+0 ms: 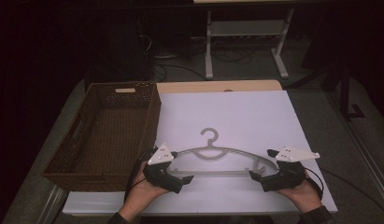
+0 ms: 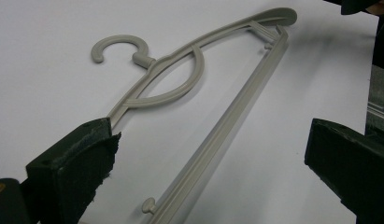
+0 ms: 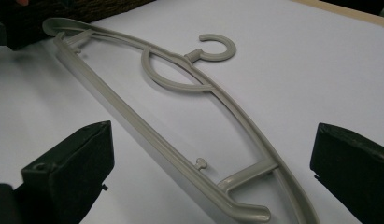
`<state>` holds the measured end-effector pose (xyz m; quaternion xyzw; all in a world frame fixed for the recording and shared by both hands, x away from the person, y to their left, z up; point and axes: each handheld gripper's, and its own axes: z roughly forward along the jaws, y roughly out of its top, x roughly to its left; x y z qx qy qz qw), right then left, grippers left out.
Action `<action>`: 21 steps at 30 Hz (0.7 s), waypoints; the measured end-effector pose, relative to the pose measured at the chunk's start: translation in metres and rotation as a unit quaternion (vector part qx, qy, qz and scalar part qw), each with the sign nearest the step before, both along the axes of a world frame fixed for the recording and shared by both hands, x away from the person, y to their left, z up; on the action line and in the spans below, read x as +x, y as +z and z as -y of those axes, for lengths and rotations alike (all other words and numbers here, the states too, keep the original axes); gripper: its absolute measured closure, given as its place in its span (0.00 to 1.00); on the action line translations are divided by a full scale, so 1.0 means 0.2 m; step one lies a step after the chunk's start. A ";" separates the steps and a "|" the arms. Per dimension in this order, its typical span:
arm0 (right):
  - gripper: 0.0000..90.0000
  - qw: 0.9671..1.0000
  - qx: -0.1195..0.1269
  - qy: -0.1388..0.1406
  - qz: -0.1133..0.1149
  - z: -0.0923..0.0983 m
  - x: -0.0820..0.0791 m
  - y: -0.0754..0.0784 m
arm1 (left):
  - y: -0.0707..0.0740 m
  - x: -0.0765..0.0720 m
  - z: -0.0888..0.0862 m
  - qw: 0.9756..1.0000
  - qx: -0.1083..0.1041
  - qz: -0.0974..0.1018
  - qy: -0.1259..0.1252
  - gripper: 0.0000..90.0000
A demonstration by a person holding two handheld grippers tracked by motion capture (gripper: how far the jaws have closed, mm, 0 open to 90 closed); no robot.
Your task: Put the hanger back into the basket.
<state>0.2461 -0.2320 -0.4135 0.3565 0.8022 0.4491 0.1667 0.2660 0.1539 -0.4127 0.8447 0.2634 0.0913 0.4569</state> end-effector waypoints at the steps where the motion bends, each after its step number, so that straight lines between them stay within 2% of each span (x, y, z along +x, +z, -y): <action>1: 0.00 1.000 0.000 0.000 0.000 0.00 0.00 0.00 | 0.00 0.00 0.00 1.000 0.000 0.000 0.001 0.01; 15: 0.01 1.000 -0.004 0.006 -0.012 -0.01 0.03 -0.01 | 0.00 0.02 0.01 1.000 0.003 -0.003 0.002 0.01; 20: 0.08 1.000 -0.004 0.010 -0.016 -0.02 0.03 0.00 | 0.00 0.02 0.01 1.000 0.001 -0.005 0.001 0.01; 21: 0.16 1.000 -0.005 0.012 -0.021 -0.03 0.04 0.01 | 0.00 0.02 0.01 1.000 0.002 -0.005 0.001 0.01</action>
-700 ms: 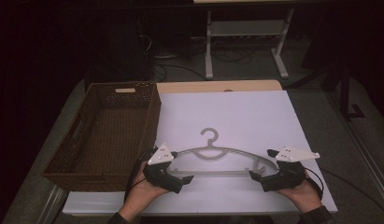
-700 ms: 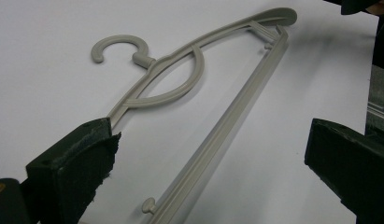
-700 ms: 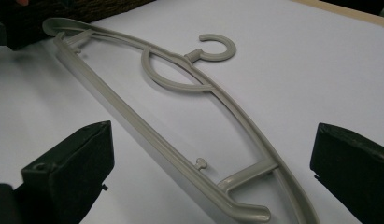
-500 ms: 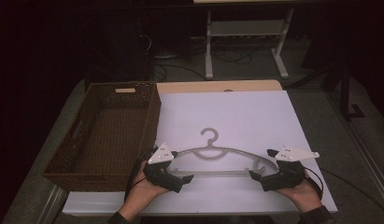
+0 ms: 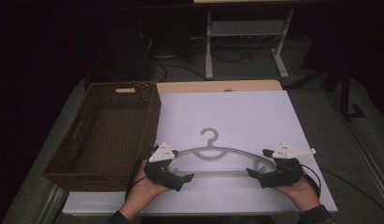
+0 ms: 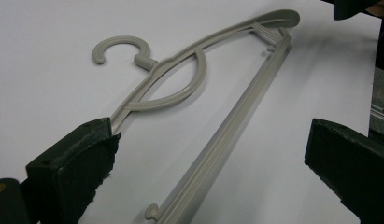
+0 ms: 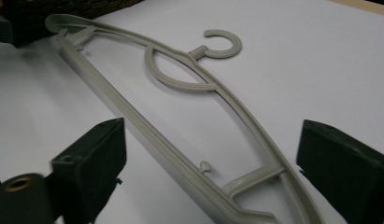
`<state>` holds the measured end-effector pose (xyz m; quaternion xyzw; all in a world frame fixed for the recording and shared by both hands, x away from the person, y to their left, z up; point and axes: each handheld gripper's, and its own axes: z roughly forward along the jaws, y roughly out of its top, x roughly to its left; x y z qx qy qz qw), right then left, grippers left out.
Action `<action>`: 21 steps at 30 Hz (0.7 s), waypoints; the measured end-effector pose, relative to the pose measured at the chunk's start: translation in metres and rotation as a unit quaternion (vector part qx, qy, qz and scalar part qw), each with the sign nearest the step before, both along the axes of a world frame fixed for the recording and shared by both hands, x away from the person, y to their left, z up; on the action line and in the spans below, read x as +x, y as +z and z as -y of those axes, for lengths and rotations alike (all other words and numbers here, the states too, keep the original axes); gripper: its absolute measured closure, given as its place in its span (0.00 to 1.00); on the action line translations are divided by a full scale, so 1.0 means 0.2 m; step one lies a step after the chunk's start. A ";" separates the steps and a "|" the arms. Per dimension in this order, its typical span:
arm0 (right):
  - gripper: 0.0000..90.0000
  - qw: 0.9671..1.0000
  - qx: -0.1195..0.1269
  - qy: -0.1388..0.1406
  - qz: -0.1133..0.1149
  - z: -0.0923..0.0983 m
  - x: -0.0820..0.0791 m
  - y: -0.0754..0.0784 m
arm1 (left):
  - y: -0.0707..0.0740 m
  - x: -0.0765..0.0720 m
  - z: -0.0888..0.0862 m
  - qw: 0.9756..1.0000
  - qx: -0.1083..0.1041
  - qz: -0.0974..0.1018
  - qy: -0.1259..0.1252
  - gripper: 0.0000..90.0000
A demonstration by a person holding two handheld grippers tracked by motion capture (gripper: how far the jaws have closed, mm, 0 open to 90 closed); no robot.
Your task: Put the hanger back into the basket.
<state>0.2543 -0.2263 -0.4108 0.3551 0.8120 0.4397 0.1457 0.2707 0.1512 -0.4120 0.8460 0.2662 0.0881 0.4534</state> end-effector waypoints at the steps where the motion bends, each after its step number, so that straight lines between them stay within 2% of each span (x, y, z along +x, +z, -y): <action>1: 0.16 1.000 0.000 0.002 -0.003 -0.01 0.01 0.00 | 0.00 0.00 0.00 1.000 0.000 0.000 0.000 0.01; 2: 0.16 1.000 0.000 0.002 -0.003 -0.01 0.01 0.00 | 0.00 0.00 0.00 1.000 0.000 0.000 0.000 0.01; 7: 0.29 1.000 -0.011 0.010 -0.017 -0.06 0.05 0.00 | 0.00 0.00 0.00 1.000 0.000 0.000 -0.001 0.01; 12: 0.41 0.999 -0.011 0.019 -0.026 -0.10 0.10 -0.01 | 0.00 0.01 0.01 1.000 -0.001 -0.003 -0.002 0.01; 16: 0.49 0.999 -0.015 0.029 -0.038 -0.12 0.17 -0.03 | -0.01 0.01 0.02 1.000 0.002 -0.007 -0.005 0.01; 19: 0.52 0.998 -0.019 0.031 -0.046 -0.12 0.22 -0.04 | -0.01 0.01 0.02 1.000 0.003 -0.007 -0.007 0.01; 20: 0.54 0.998 -0.028 0.036 -0.052 -0.13 0.27 -0.05 | 0.00 0.01 0.02 1.000 0.000 -0.006 -0.006 0.01; 21: 0.54 0.998 -0.028 0.036 -0.052 -0.13 0.27 -0.05 | 0.00 0.01 0.02 1.000 0.000 -0.006 -0.006 0.01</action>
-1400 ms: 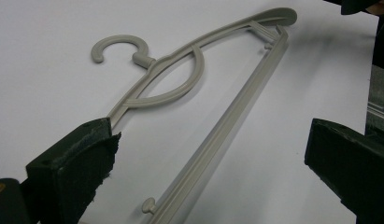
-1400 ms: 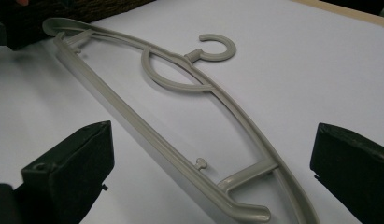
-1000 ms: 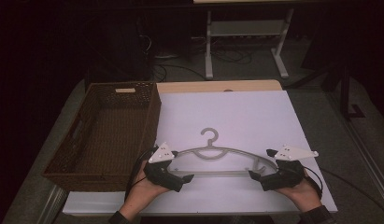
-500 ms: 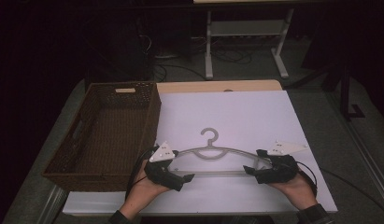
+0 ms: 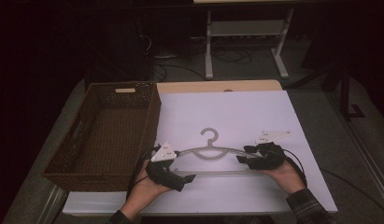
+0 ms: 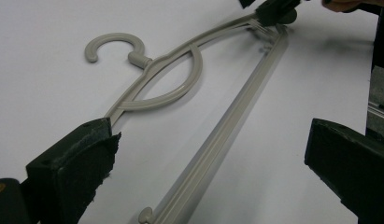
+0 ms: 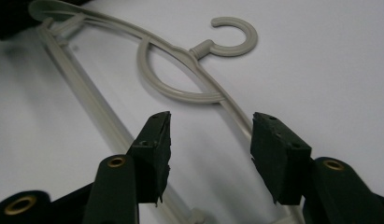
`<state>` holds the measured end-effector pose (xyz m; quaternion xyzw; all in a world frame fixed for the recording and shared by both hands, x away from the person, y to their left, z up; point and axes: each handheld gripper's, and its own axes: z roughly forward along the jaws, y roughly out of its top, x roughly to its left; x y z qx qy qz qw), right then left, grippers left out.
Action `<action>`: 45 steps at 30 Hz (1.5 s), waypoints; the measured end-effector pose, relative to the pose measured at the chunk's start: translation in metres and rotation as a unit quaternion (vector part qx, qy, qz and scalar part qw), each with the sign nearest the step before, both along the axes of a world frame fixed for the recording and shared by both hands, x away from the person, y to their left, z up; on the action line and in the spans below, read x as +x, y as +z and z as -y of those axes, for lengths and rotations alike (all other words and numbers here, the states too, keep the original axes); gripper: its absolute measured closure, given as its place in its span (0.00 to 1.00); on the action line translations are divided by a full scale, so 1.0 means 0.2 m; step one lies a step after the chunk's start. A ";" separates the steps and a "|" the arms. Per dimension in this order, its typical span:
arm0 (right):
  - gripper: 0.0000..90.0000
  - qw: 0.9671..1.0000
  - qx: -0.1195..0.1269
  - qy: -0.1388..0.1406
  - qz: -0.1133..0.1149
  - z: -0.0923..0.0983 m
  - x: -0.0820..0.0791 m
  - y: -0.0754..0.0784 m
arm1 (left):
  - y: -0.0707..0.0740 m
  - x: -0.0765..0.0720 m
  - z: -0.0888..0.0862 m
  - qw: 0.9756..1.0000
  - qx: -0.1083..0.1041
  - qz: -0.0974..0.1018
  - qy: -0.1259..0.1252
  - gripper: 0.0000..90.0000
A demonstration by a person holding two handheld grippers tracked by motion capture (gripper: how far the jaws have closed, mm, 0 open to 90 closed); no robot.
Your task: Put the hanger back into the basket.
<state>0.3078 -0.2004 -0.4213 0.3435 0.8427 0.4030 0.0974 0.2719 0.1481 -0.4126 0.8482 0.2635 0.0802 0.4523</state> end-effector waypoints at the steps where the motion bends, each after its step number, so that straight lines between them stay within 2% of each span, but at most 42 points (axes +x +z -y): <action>1: 0.58 1.000 -0.009 0.010 -0.006 -0.01 0.05 -0.01 | 0.00 0.00 0.00 1.000 0.002 0.001 -0.001 0.01; 3: 0.59 1.000 -0.008 0.014 -0.007 -0.01 0.06 -0.02 | 0.00 0.00 0.00 1.000 0.000 0.001 0.000 0.01; 4: 0.62 0.999 -0.017 0.023 -0.015 -0.02 0.11 -0.04 | 0.00 0.00 0.00 1.000 -0.001 0.000 0.000 0.01; 6: 0.64 0.999 -0.033 0.030 -0.016 -0.03 0.14 -0.05 | 0.00 0.00 0.00 1.000 -0.001 0.000 -0.001 0.01; 8: 0.66 0.999 -0.034 0.037 -0.016 -0.04 0.17 -0.05 | 0.00 0.00 0.00 1.000 -0.003 -0.001 -0.001 0.01; 11: 0.68 0.998 -0.051 0.039 -0.022 -0.05 0.20 -0.06 | 0.00 0.00 -0.01 1.000 -0.003 0.000 -0.001 0.01; 20: 0.79 0.995 -0.084 0.041 -0.029 -0.03 0.22 -0.10 | 0.00 -0.01 -0.02 1.000 -0.001 0.002 0.000 0.01; 24: 0.84 0.994 -0.096 0.047 -0.027 -0.03 0.21 -0.11 | 0.00 -0.01 -0.01 1.000 -0.006 -0.006 -0.004 0.01; 35: 0.87 0.994 -0.089 0.058 -0.030 0.03 0.20 -0.11 | 0.00 -0.01 -0.02 1.000 -0.009 -0.009 -0.003 0.01; 45: 0.87 0.994 -0.089 0.053 -0.036 0.18 0.18 -0.11 | 0.00 -0.01 -0.02 1.000 -0.011 -0.012 -0.001 0.01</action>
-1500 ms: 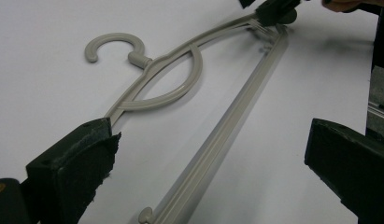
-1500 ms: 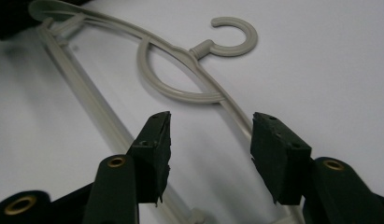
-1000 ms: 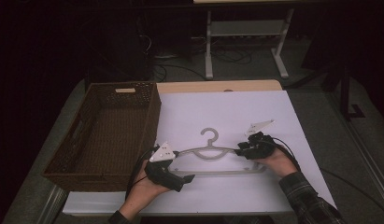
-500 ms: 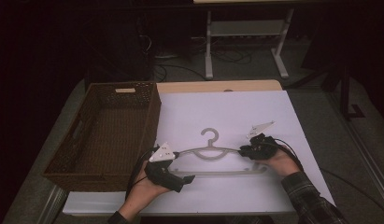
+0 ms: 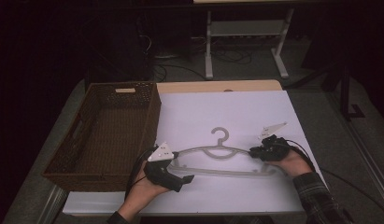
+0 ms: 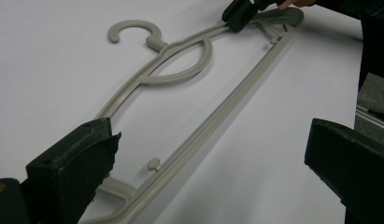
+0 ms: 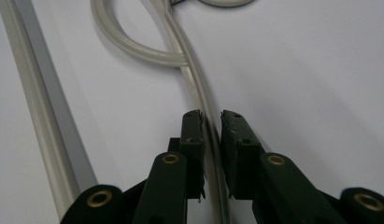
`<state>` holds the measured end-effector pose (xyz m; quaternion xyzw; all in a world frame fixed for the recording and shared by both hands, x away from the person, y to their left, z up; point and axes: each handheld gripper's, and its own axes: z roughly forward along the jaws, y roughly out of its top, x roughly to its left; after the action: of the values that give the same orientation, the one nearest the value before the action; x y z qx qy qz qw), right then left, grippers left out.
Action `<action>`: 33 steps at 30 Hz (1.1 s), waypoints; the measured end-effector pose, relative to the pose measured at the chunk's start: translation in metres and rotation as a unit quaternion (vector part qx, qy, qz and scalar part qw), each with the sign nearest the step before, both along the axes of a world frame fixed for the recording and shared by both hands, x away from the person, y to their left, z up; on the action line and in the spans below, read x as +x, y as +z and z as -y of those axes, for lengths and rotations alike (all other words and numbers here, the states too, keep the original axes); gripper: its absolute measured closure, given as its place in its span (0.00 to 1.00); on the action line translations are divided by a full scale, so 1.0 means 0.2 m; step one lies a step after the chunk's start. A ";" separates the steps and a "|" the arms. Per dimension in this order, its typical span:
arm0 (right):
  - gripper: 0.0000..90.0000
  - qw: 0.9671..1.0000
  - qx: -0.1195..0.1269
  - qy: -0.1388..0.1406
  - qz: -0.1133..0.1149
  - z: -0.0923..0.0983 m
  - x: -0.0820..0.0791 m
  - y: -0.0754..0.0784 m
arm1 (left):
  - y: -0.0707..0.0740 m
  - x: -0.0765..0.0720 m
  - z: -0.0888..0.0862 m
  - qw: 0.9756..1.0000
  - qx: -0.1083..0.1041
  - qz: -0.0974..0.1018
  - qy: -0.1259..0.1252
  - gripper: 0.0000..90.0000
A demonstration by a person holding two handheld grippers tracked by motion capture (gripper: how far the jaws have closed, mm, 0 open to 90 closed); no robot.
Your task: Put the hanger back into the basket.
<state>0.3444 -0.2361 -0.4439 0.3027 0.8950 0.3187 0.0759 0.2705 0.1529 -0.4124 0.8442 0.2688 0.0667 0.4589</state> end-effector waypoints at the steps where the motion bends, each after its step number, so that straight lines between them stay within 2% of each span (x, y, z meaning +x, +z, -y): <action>1: 0.87 1.000 -0.001 -0.004 -0.002 0.04 -0.01 0.00 | 0.00 0.00 0.00 1.000 0.000 0.000 0.000 0.01; 5: 0.87 1.000 -0.004 -0.014 -0.002 0.10 -0.02 0.00 | 0.00 0.00 0.00 1.000 0.001 0.000 0.000 0.01; 9: 0.86 1.000 -0.004 -0.015 0.005 0.10 -0.03 0.01 | 0.00 0.01 0.00 1.000 0.001 0.000 -0.001 0.01; 10: 0.85 1.000 -0.001 -0.014 0.009 0.10 -0.03 0.02 | 0.00 0.01 0.00 1.000 0.002 0.000 -0.001 0.01; 11: 0.83 1.000 0.014 -0.018 0.014 0.10 -0.04 0.04 | 0.00 0.00 0.00 1.000 0.003 0.000 -0.001 0.01; 14: 0.82 0.999 0.016 -0.020 0.018 0.10 -0.04 0.05 | 0.00 0.00 0.00 1.000 0.003 0.001 -0.002 0.01; 17: 0.82 1.000 -0.007 -0.022 0.008 0.09 -0.05 0.02 | 0.00 0.00 0.00 1.000 0.004 0.000 -0.001 0.01; 20: 0.87 0.999 -0.021 -0.022 0.009 0.09 -0.05 0.02 | 0.00 0.00 0.00 1.000 0.003 0.001 -0.002 0.01; 24: 0.89 0.999 -0.028 -0.013 0.013 0.13 -0.05 0.02 | 0.00 0.00 0.00 1.000 0.002 0.000 -0.003 0.01; 29: 0.89 0.999 -0.036 -0.019 0.017 0.20 -0.06 0.02 | 0.00 0.00 0.01 1.000 0.003 0.001 -0.004 0.01; 32: 0.88 0.999 -0.035 -0.024 0.017 0.21 -0.06 0.02 | 0.00 0.00 0.01 1.000 0.003 0.000 -0.003 0.01; 33: 0.84 0.999 -0.027 -0.029 0.022 0.21 -0.06 0.03 | 0.00 0.00 0.01 1.000 0.003 0.001 -0.003 0.01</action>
<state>0.3314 -0.2787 -0.4374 0.3189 0.8922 0.2990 0.1131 0.2709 0.1504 -0.4129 0.8464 0.2659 0.0667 0.4565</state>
